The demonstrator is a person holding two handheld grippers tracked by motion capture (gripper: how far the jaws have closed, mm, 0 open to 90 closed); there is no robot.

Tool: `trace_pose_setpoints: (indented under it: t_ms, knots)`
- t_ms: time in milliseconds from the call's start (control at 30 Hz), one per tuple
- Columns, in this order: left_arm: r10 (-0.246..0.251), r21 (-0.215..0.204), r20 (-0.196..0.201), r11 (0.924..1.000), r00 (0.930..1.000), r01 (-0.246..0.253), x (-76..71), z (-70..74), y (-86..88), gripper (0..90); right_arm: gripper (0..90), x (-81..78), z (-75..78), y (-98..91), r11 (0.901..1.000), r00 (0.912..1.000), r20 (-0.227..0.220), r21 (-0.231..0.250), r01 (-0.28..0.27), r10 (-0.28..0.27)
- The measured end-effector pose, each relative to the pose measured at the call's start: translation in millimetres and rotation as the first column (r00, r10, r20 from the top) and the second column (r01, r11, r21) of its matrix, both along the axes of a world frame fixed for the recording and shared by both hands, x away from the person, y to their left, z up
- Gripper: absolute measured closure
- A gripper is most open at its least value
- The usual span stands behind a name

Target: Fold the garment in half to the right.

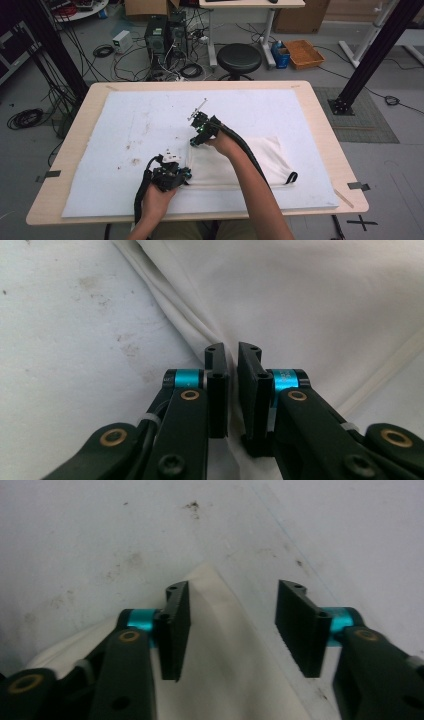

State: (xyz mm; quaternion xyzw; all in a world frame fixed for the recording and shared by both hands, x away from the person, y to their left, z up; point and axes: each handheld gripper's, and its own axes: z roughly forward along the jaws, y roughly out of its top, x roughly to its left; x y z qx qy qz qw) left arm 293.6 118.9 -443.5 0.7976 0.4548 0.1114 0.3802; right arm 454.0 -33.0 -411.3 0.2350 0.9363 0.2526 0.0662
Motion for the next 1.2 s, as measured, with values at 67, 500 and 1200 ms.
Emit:
trace_pose_setpoints:
  t_ms: [67,500,1200]
  knots:
    - [0.001,-0.002,0.000,1.0000,1.0000,-0.001,0.2,-0.1,0.1,82.7,54.3,0.5,-2.0,2.6,1.0000,1.0000,-0.003,-0.005,-0.008,0.008]
    - [-0.011,-0.028,0.002,0.9995,0.9999,0.011,0.9,1.3,3.6,84.3,88.2,-6.0,-7.3,15.5,0.9946,0.9963,0.026,-0.066,-0.080,0.082]
    - [-0.193,-0.173,0.059,0.9644,0.9795,0.200,20.7,64.0,-61.6,84.5,88.4,-20.1,61.6,-96.6,0.9937,0.9891,0.144,0.111,0.015,-0.031]
